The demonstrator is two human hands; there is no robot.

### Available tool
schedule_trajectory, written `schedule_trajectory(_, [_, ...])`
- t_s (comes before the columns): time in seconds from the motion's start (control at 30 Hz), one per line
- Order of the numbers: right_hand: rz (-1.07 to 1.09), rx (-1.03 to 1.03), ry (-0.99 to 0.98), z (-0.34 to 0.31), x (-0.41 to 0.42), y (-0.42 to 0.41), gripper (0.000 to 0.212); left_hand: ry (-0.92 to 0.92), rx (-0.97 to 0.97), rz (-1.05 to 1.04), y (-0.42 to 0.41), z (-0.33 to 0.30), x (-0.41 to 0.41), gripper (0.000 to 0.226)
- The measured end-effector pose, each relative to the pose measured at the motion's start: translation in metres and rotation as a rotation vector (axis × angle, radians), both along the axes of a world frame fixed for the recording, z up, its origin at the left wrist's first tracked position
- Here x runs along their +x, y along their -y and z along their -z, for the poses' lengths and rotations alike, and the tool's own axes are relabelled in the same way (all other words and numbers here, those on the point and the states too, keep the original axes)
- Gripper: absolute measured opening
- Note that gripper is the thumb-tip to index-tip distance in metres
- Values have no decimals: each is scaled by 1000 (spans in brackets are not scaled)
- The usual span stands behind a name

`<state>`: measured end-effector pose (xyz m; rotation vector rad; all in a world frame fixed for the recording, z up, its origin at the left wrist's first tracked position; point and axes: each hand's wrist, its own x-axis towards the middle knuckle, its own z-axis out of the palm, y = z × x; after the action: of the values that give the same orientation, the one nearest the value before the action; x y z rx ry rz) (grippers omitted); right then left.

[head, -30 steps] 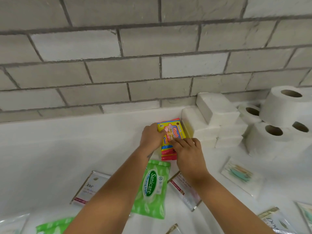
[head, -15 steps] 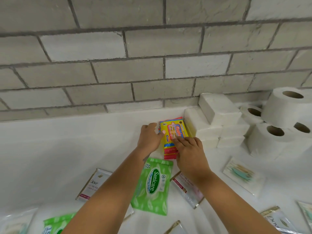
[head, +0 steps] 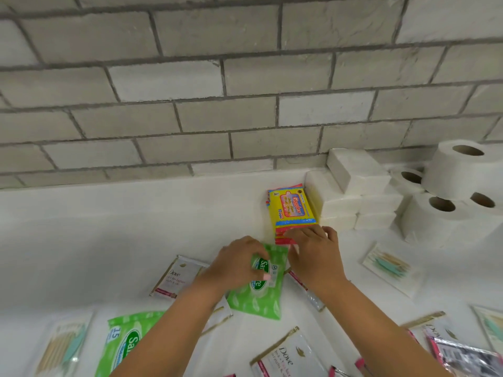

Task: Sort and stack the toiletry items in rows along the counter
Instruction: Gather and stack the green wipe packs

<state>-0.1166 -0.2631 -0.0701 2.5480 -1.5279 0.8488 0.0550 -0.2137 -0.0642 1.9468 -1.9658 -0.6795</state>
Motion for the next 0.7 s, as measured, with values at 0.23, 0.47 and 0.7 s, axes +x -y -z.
schedule_trajectory(0.23, [-168,280,-29,-9,12,-27,28,293,183,64,-17,7,0,61])
schedule_trajectory(0.47, [-280,340,-147,11,33,-45,31,346,158,5,-18,15,18,52])
schedule_trajectory(0.7, [-328,205,-224,28,52,-43,23,392,134,-30,8,19,32,51])
